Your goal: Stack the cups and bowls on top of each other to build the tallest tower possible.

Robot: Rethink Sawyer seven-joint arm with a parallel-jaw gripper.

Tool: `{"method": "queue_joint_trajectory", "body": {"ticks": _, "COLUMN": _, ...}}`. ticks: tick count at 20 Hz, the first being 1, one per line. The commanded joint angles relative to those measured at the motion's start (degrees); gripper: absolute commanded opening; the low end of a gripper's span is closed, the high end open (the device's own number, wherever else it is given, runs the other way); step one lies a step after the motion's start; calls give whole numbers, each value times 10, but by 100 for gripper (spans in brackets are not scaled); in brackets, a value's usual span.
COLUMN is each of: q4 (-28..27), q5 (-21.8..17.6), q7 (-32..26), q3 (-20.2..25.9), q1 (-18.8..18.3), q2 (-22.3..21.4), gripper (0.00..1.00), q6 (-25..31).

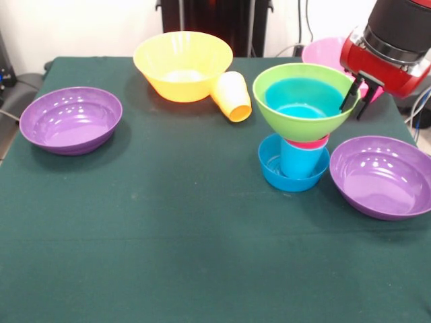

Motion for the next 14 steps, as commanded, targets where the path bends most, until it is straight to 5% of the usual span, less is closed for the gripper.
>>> {"method": "queue_joint_trajectory", "body": {"ticks": 1, "q4": 51, "q5": 13, "q7": 124, "q3": 40, "q1": 1, "q2": 8, "gripper": 0, "q6": -50}}
{"method": "queue_joint_trajectory", "body": {"ticks": 14, "q4": 73, "q5": 20, "q7": 133, "q3": 35, "q1": 13, "q2": 4, "gripper": 0, "q6": -68}}
